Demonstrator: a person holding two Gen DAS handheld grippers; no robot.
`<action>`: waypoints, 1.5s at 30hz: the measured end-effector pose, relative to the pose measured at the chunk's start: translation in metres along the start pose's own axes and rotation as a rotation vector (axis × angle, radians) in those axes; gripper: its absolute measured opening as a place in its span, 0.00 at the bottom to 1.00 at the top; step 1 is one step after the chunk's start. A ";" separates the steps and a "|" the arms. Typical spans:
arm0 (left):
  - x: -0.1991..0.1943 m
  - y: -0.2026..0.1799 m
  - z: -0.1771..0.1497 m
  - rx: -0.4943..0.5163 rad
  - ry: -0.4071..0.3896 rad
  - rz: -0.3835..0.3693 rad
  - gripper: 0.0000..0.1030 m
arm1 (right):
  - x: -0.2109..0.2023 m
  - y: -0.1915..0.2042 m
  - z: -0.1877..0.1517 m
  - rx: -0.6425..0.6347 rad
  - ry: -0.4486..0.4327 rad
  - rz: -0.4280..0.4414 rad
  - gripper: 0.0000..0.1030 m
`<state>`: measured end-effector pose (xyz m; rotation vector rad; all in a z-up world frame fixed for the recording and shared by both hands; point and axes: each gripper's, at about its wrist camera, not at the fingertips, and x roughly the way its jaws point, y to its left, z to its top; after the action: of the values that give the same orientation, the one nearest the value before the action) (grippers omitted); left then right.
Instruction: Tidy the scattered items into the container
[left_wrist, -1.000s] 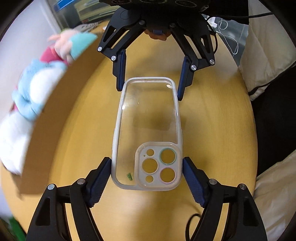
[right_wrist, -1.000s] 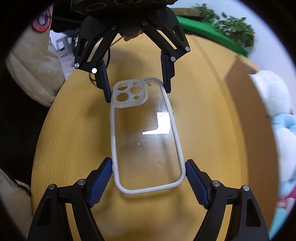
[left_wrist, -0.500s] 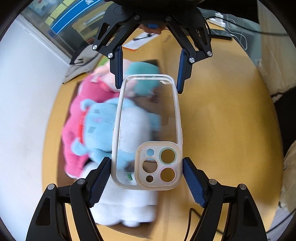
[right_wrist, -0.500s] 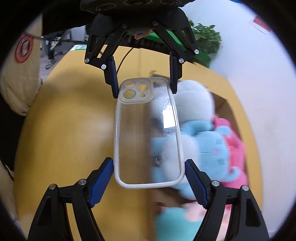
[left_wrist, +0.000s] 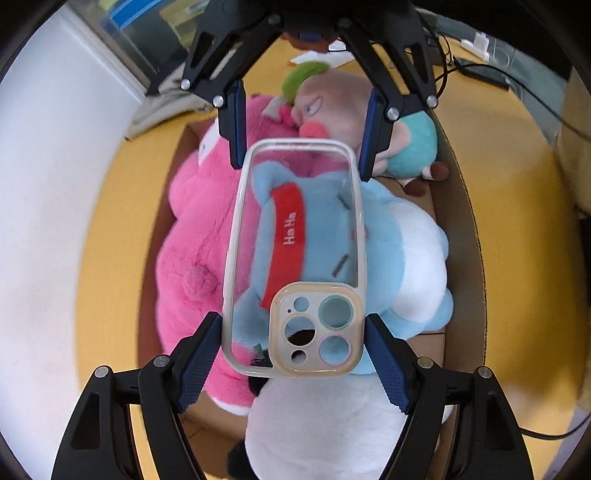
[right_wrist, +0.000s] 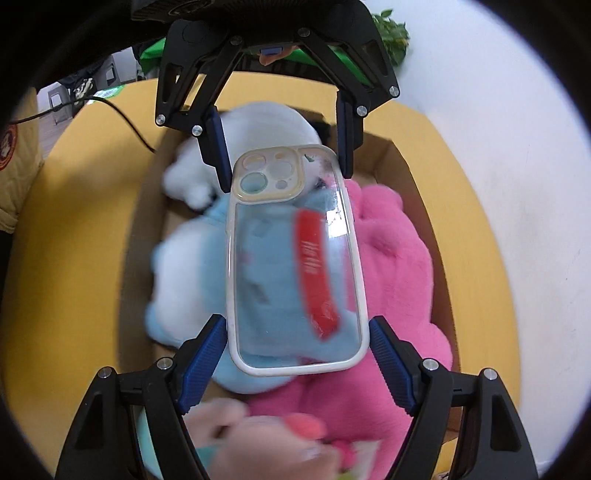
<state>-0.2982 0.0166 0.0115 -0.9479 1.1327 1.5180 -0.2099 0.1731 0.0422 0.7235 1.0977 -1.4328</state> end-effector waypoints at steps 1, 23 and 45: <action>0.003 0.006 0.000 -0.003 0.001 -0.021 0.79 | 0.002 -0.008 0.000 0.004 0.005 0.035 0.76; 0.011 0.067 -0.010 -0.207 -0.046 -0.120 0.87 | 0.030 -0.033 -0.004 0.132 0.091 0.195 0.77; -0.106 -0.093 -0.063 -0.829 -0.279 0.290 0.94 | -0.055 0.128 -0.010 0.731 -0.164 -0.420 0.77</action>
<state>-0.1825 -0.0625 0.0767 -1.0739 0.4241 2.3510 -0.0772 0.2128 0.0598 0.8839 0.5947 -2.2589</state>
